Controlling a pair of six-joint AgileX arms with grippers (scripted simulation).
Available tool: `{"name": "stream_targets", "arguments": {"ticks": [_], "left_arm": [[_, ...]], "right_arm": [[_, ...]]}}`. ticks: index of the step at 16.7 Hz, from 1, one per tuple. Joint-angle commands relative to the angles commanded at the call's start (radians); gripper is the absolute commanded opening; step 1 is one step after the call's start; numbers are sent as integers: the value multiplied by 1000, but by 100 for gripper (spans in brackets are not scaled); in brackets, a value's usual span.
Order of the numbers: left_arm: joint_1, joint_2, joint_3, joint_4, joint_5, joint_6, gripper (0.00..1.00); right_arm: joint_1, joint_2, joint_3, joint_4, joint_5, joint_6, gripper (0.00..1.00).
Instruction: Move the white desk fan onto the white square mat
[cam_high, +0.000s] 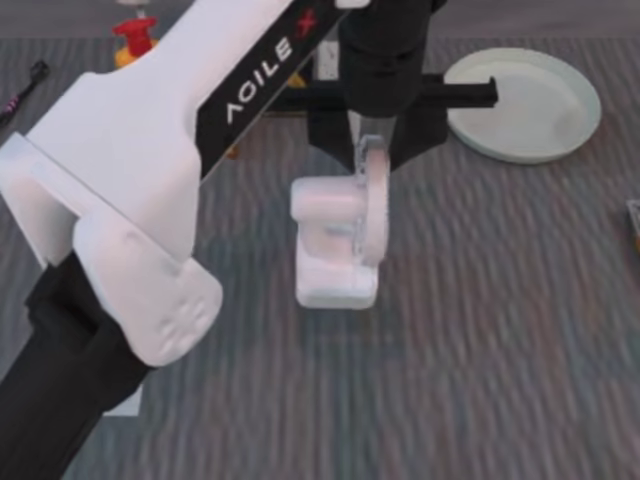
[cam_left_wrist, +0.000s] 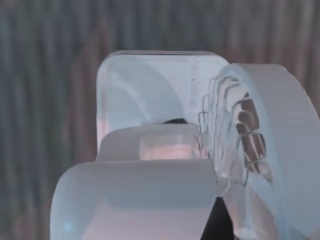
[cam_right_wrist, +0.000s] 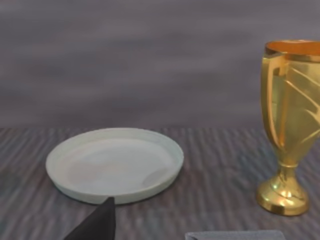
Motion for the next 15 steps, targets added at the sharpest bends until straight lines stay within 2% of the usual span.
{"name": "stream_targets", "arguments": {"ticks": [3, 6, 9, 15], "left_arm": [[26, -49, -93, 36, 18, 93, 0], [79, -151, -269, 104, 47, 279, 0], [151, -297, -491, 196, 83, 548, 0], [316, -664, -967, 397, 152, 1207, 0]], "right_arm": [[0, 0, 0, 0, 0, 0, 100], [0, 0, 0, 0, 0, 0, 100], [0, 0, 0, 0, 0, 0, 100], [0, 0, 0, 0, 0, 0, 100]]}}
